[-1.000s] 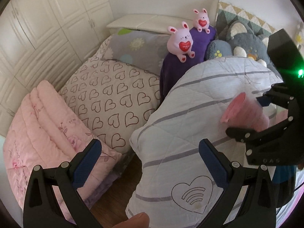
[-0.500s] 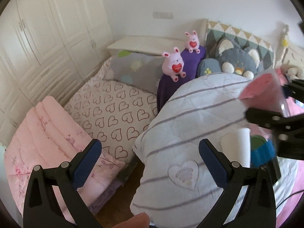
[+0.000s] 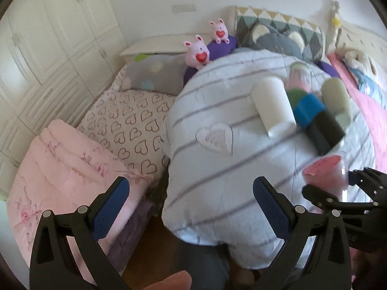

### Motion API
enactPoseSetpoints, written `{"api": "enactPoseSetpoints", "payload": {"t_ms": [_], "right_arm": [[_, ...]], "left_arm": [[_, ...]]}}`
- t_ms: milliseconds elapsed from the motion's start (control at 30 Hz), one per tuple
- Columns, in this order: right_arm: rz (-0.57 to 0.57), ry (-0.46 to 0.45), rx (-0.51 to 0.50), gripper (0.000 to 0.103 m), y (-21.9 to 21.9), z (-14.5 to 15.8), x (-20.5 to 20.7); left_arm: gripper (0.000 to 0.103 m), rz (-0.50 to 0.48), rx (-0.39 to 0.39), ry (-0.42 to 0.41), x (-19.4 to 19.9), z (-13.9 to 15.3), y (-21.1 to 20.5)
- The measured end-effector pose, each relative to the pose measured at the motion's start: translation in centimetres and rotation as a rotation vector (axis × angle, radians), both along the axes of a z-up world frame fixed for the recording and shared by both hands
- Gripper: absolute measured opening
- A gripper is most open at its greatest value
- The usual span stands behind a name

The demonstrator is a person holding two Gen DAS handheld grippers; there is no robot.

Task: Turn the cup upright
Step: 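Lift the pink cup with the right tool and rotate it to stand, then set the pink cup standing on the quilt and open the right tool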

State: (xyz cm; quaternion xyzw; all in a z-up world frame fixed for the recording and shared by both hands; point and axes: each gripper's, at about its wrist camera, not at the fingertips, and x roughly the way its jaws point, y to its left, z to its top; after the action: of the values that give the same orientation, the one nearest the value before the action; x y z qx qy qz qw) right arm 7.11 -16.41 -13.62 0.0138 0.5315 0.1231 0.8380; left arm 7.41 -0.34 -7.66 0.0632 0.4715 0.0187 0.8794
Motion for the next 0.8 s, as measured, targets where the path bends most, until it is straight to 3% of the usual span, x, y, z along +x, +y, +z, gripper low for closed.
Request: {"api": "enactPoseSetpoints", "payload": {"t_ms": [100, 167, 267, 667, 800], "right_arm": [[-0.031, 0.008, -0.017, 0.071, 0.4, -1.5, -0.1], [-0.051, 0.014, -0.022, 0.084, 0.4, -2.3, -0.2], [-0.056, -0.007, -0.021, 0.084, 0.5, -2.5, -0.6], [-0.099, -0.224, 0.035, 0.084, -0.6, 3.8, -6.1], [-0.153, -0.311, 0.057, 0.084, -3.1, 6.2, -8.8]], "left_arm": [[0.103, -0.001, 0.003, 0.011, -1.2, -0.5, -0.1], [0.103, 0.002, 0.008, 0.012, -1.7, -0.6, -0.2], [0.103, 0.005, 0.011, 0.013, -2.4, -0.6, -0.2], [0.103, -0.020, -0.007, -0.030, -5.1, 2.1, -2.3], [0.103, -0.021, -0.025, -0.059, -6.6, 3.5, -3.3]]}}
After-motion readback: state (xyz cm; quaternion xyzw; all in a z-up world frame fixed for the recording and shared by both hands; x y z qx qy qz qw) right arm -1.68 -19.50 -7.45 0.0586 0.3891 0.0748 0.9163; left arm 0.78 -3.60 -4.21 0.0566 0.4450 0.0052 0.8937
